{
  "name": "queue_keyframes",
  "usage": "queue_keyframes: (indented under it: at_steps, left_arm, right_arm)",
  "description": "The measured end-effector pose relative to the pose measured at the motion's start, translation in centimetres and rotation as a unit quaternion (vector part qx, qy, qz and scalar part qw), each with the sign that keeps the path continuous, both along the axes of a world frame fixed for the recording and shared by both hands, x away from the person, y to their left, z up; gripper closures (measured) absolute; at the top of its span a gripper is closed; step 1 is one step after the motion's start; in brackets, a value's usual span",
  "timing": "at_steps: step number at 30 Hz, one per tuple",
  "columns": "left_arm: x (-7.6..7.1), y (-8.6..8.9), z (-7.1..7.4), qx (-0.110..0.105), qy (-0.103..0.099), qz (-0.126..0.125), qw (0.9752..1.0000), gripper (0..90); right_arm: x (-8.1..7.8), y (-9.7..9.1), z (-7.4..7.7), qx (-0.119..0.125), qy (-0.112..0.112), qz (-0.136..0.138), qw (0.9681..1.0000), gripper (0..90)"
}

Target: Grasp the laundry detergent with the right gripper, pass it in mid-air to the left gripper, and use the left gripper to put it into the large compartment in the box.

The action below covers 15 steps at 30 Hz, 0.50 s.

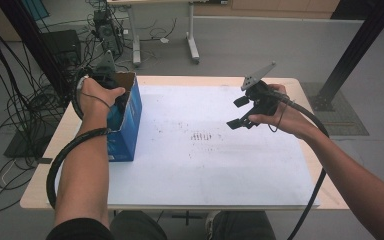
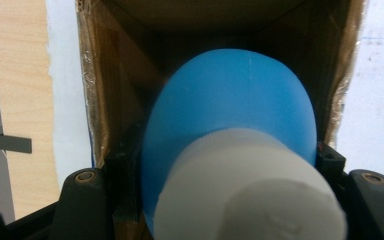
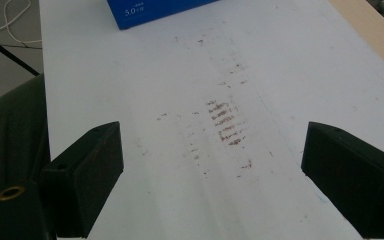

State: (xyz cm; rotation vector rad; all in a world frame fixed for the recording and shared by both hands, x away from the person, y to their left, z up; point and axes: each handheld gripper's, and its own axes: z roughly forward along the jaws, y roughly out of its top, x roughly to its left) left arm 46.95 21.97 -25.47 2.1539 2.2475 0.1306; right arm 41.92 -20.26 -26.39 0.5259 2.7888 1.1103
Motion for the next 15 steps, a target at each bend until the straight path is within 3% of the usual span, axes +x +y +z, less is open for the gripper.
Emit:
queue_keyframes:
  at_steps: [15]
  left_arm:
    - [0.0, 0.1, -1.3, 0.002, 0.007, -0.008, 0.9999, 36.2]
  right_arm:
    - [0.2, -0.3, 0.1, -0.002, -0.002, -0.006, 1.0, 9.8]
